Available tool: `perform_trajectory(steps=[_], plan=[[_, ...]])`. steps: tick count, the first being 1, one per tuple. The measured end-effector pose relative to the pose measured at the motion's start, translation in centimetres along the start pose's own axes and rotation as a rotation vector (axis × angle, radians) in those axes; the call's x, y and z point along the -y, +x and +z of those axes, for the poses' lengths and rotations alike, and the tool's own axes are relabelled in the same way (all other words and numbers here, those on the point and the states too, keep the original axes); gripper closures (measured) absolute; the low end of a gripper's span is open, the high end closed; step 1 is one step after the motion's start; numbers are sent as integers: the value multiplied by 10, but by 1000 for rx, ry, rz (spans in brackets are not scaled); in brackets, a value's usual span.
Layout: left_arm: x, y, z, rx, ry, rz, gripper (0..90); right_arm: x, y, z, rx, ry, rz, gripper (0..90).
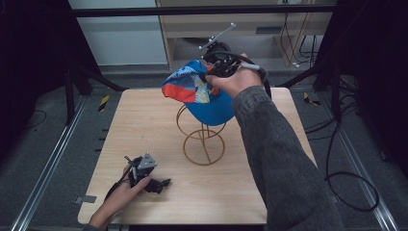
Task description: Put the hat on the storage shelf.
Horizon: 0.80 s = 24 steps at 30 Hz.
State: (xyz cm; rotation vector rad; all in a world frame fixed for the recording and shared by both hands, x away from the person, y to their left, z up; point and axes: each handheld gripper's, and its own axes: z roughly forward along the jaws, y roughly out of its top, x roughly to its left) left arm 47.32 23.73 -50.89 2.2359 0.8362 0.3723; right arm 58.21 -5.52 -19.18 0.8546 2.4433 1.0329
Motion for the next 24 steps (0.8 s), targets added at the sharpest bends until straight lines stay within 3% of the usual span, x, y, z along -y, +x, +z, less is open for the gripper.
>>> perform_trajectory(steps=[13, 24], plan=[[0, 0, 0, -1, 0, 0, 0, 5, 2, 25, -19, 49, 0, 891], [0, 0, 0, -1, 0, 1, 0, 8, 5, 35, -36, 65, -3, 883]])
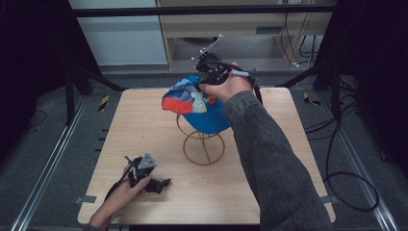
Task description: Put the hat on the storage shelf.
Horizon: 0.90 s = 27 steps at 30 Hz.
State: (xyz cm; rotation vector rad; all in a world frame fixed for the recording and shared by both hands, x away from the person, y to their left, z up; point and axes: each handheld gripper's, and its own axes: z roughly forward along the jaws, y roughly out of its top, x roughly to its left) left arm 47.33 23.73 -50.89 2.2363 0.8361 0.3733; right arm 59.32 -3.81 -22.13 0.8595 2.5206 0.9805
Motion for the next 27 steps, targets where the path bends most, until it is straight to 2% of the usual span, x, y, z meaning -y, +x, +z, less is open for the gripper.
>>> perform_trajectory(steps=[27], plan=[[0, 0, 0, 0, 0, 0, 0, 8, 8, 3, -33, 35, -14, 852]])
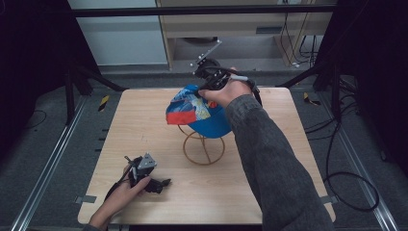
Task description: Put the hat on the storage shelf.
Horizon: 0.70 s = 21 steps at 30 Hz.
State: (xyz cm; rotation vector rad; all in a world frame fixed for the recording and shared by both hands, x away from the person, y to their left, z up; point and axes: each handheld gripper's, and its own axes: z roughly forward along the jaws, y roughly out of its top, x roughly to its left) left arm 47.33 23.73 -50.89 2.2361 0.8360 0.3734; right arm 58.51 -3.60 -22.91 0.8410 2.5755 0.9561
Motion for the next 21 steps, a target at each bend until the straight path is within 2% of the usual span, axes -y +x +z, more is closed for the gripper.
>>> perform_trajectory(steps=[5, 10, 18, 19, 21], plan=[[0, 0, 0, 0, 1, 0, 0, 1, 3, -2, -7, -5, -12, 844], [0, 0, 0, 0, 1, 1, 0, 3, 2, -4, -10, -21, -3, 822], [0, 0, 0, -1, 1, 0, 0, 8, 0, -5, 2, -30, 15, 716], [0, 0, 0, 0, 1, 0, 0, 8, 0, -7, 8, -33, 22, 672], [0, 0, 0, 0, 1, 0, 0, 8, 0, -9, 9, -40, 25, 648]])
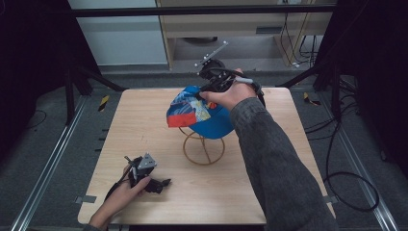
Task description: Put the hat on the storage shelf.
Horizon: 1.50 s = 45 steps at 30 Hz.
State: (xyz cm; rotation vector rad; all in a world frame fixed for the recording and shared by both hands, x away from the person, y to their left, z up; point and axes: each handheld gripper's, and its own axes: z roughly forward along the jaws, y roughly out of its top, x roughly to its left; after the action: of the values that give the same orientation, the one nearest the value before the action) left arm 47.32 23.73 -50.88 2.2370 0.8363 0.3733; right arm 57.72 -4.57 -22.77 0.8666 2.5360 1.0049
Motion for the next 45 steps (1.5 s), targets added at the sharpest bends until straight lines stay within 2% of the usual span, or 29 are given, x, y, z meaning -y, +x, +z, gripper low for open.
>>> perform_trajectory(steps=[4, 14, 30, 37, 42, 45], plan=[[0, 0, 0, 0, 0, 0, 0, 2, 1, -4, 0, -12, 5, 589], [0, 0, 0, 0, 0, 0, 0, 9, 1, -16, 2, -54, 27, 526], [0, 0, 0, 0, 0, 0, 0, 23, 1, -35, -1, -102, 40, 513], [0, 0, 0, 0, 0, 0, 0, 31, 0, -41, 3, -105, 55, 492], [0, 0, 0, 0, -1, -1, 0, 37, -4, -50, 23, -119, 73, 439], [0, 0, 0, 0, -1, -1, 0, 42, -7, -56, 38, -126, 85, 376]])
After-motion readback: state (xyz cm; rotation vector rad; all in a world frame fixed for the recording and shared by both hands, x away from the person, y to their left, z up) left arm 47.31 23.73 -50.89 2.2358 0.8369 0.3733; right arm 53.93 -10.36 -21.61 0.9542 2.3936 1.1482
